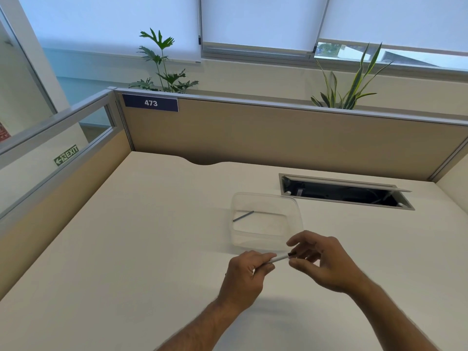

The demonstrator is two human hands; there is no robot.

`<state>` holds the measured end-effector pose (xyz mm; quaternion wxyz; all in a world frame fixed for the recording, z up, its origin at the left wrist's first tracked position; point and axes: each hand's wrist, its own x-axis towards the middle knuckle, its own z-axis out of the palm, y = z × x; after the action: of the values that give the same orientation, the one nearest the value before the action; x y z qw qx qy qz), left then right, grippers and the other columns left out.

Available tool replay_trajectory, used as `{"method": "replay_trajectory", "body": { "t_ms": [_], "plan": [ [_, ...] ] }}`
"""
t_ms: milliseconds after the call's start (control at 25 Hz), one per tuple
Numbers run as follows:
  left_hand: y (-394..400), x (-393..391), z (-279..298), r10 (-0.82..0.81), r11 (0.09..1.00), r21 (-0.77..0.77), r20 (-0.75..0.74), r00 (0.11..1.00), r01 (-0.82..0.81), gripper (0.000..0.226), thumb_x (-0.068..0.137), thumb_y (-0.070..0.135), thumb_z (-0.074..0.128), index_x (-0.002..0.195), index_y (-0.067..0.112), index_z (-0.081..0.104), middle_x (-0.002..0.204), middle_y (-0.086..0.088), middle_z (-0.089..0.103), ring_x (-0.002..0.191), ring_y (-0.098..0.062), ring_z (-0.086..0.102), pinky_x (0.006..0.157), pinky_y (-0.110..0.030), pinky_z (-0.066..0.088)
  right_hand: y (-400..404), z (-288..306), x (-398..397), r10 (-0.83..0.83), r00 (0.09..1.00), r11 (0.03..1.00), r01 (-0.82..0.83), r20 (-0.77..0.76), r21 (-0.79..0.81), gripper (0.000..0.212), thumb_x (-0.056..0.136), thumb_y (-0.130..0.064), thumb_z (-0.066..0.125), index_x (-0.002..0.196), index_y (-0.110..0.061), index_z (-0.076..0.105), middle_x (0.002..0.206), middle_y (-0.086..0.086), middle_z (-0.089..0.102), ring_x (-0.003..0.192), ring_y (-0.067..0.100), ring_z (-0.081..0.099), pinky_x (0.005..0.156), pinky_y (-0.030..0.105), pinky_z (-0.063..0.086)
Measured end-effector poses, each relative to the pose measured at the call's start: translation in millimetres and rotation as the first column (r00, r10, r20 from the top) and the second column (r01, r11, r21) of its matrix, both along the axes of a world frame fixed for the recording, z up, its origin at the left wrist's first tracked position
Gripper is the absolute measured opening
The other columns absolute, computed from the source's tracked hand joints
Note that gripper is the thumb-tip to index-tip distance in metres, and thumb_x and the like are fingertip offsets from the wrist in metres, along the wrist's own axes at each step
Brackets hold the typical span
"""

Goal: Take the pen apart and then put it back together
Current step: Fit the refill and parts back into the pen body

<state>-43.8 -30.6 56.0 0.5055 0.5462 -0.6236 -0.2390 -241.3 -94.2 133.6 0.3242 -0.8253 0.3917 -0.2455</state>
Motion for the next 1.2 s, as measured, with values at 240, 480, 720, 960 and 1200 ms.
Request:
{"method": "replay_trajectory", "body": {
  "t_ms": [240,480,720,960,1200],
  "plan": [
    [1.4,0.8,-1.1,-0.043,0.999,0.017,0.003,0.999,0.043,0.022,0.086,0.021,0.066,0.107,0.024,0.073,0.082,0.004,0.073,0.074,-0.006,0.060,0.066,-0.019,0.048,-4.6,-4.8,-2.9,0.025,0.998,0.997,-0.029,-0.054,-0.075,0.015,0.079,-0.008,0.080,0.085,-0.020,0.073,0.073,-0.011,0.076,0.069,0.009,0.072,0.066,0.034,0.061],
    [3.6,1.6,-0.6,-0.059,0.998,0.015,0.073,0.996,0.058,0.024,0.088,0.027,0.062,0.110,0.024,0.071,0.084,0.007,0.072,0.076,-0.002,0.058,0.068,-0.014,0.045,-3.0,-7.5,-4.6,0.062,0.991,0.993,-0.073,-0.118,-0.097,0.011,0.085,-0.021,0.074,0.075,-0.020,0.071,0.060,-0.007,0.070,0.056,0.014,0.065,0.055,0.037,0.055],
    [4.2,4.7,0.8,-0.011,0.999,-0.036,0.207,0.978,0.019,0.024,0.087,0.025,0.064,0.109,0.022,0.072,0.088,0.004,0.075,0.078,-0.011,0.061,0.069,-0.029,0.052,0.3,-19.7,0.1,0.014,0.992,0.999,-0.010,-0.128,0.036,0.043,0.098,-0.038,0.055,0.059,-0.021,0.061,0.051,0.001,0.066,0.046,0.016,0.058,0.050,0.031,0.047],
    [0.0,22.4,10.2,-0.138,0.988,0.122,0.388,0.911,0.097,0.021,0.092,0.031,0.050,0.095,0.023,0.069,0.080,0.004,0.074,0.067,-0.014,0.060,0.060,-0.035,0.053,6.1,-31.2,-1.3,0.030,0.992,0.988,-0.047,-0.119,-0.145,0.007,0.087,-0.031,0.073,0.088,-0.026,0.069,0.066,-0.023,0.064,0.059,0.007,0.059,0.054,0.017,0.047],
    [-5.4,34.4,21.1,-0.395,0.879,0.396,0.295,0.870,0.265,0.023,0.096,0.029,0.046,0.087,0.024,0.066,0.074,0.004,0.074,0.053,-0.002,0.053,0.054,-0.017,0.040,19.2,-47.4,-1.3,0.009,0.974,0.897,-0.108,-0.228,-0.429,0.017,0.096,-0.034,0.055,0.086,-0.022,0.064,0.074,-0.011,0.064,0.059,0.009,0.054,0.049,0.025,0.047]
  ]
}}
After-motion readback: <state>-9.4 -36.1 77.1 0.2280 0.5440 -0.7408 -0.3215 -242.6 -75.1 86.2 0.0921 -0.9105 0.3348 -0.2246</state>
